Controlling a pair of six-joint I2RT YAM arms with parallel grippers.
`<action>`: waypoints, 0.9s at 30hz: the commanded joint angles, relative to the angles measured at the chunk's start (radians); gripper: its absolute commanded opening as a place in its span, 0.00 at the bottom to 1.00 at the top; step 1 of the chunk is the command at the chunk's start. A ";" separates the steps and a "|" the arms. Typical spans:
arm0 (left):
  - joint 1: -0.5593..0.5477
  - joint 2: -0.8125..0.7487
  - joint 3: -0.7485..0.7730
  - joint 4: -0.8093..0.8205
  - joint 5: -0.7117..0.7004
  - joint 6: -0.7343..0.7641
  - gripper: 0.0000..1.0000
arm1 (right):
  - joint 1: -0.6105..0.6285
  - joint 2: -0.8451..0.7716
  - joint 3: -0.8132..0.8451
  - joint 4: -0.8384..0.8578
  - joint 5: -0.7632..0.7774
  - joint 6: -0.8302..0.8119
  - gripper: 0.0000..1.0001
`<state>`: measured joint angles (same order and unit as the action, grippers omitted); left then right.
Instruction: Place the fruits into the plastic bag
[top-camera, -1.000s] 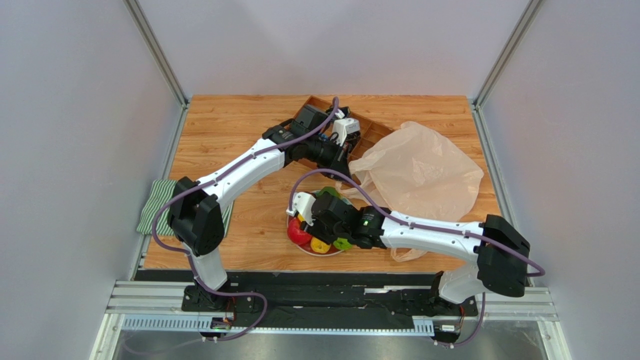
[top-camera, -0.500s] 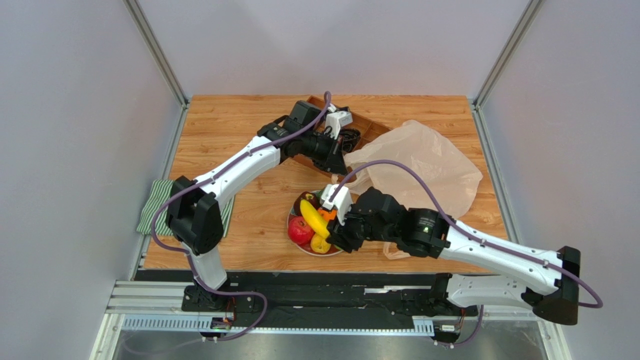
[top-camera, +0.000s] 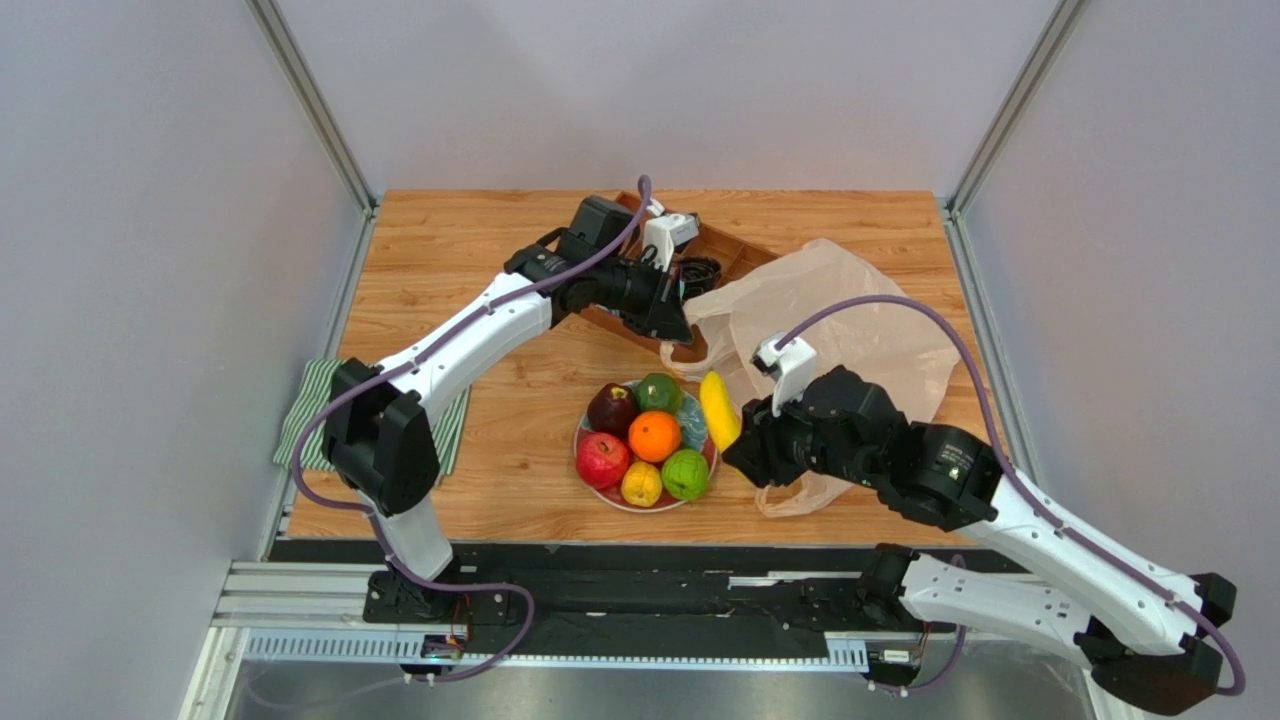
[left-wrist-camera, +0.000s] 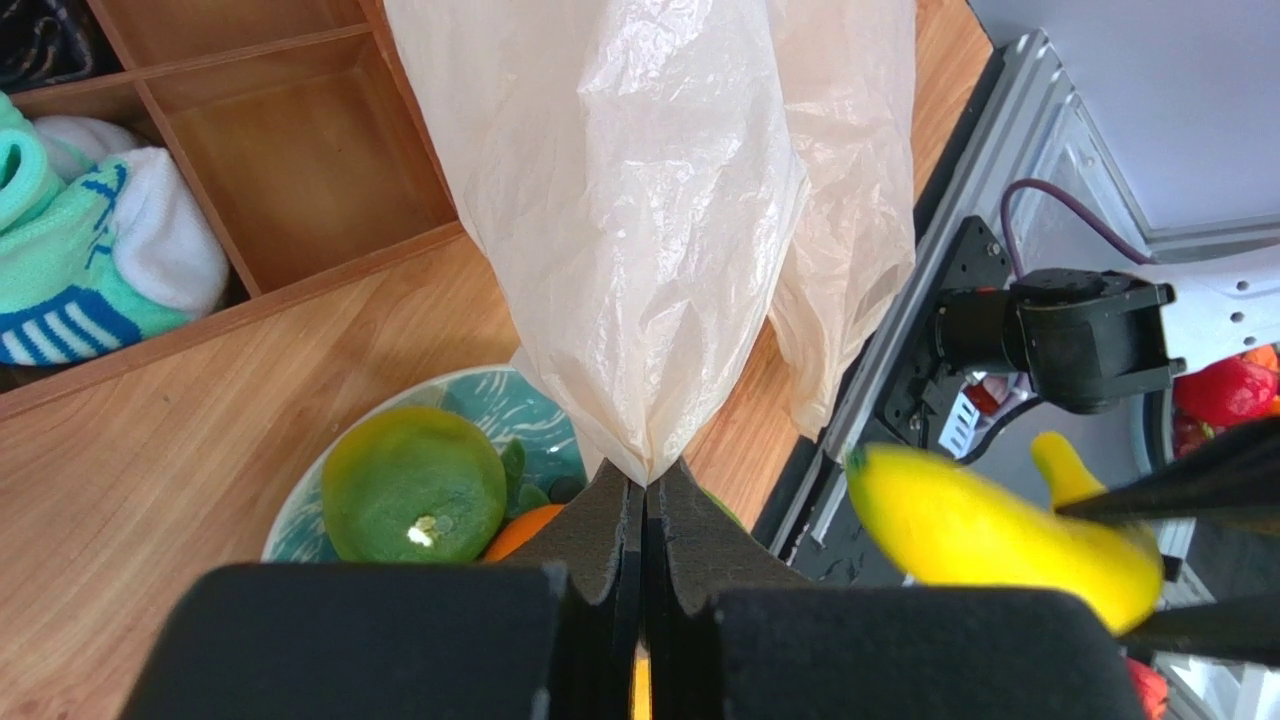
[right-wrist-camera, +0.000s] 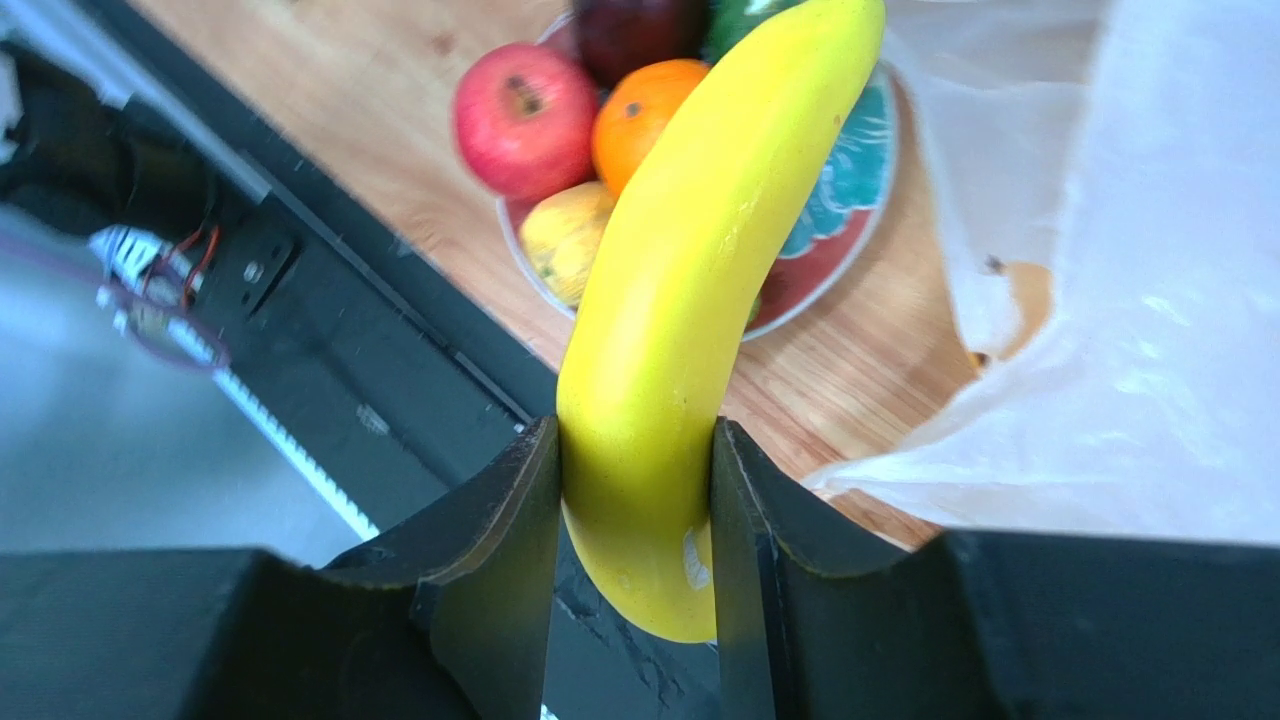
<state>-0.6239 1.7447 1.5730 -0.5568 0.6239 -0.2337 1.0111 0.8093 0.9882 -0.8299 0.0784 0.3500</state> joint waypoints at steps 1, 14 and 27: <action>0.001 -0.045 -0.005 0.040 0.031 -0.019 0.00 | -0.117 0.027 0.023 -0.009 -0.003 0.069 0.00; -0.028 -0.063 -0.024 0.078 0.073 -0.053 0.00 | -0.286 0.235 -0.006 0.284 -0.103 0.190 0.00; -0.057 -0.105 -0.039 0.107 0.096 -0.085 0.00 | -0.295 0.239 -0.105 0.452 0.391 0.271 0.00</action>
<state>-0.6662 1.7023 1.5394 -0.4892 0.6834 -0.2970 0.7231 1.0809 0.8787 -0.4923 0.1890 0.6178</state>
